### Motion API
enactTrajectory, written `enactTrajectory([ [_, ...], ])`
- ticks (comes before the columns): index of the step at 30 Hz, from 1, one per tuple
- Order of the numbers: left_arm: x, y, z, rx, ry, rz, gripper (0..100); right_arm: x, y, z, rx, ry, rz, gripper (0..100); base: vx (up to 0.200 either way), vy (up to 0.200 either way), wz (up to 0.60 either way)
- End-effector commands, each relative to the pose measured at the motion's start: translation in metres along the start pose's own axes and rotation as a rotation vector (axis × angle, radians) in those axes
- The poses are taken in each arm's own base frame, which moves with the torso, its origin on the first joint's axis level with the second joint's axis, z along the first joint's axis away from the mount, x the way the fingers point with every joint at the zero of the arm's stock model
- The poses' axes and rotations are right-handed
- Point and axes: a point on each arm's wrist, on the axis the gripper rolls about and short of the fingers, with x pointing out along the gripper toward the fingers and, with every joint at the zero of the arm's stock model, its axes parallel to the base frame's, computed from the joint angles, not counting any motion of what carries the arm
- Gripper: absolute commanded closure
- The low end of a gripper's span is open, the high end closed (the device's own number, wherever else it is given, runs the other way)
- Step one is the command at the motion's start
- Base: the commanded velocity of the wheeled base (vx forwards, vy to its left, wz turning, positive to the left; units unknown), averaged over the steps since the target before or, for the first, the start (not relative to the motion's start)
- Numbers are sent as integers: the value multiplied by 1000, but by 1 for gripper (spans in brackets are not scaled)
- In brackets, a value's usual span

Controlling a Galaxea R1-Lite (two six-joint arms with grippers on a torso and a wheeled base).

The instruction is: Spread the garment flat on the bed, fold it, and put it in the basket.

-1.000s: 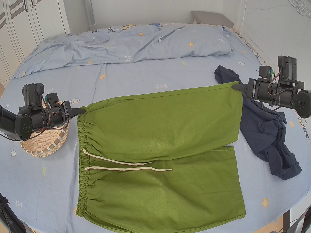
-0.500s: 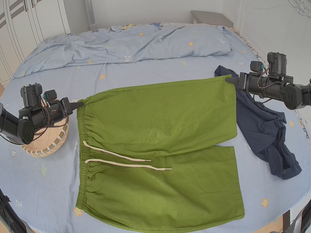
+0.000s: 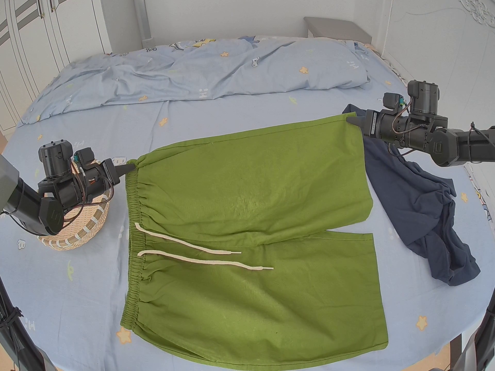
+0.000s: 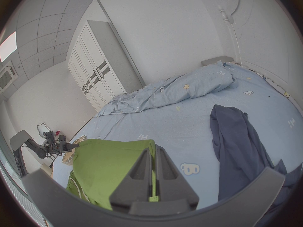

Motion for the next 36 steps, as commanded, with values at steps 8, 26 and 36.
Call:
enactTrajectory([
  [8,9,12,-7,-3,-2,4,100,34,-18,-21,17,31,-5,100,0,0,0],
  [26,11,17,-4,-1,-14,16,100,52,-26,-19,7,-14,-48,100,0,0,0],
  [36,18,20,-3,3,-19,11,0,58,-29,-23,54,-8,-47,0,0,0,0],
])
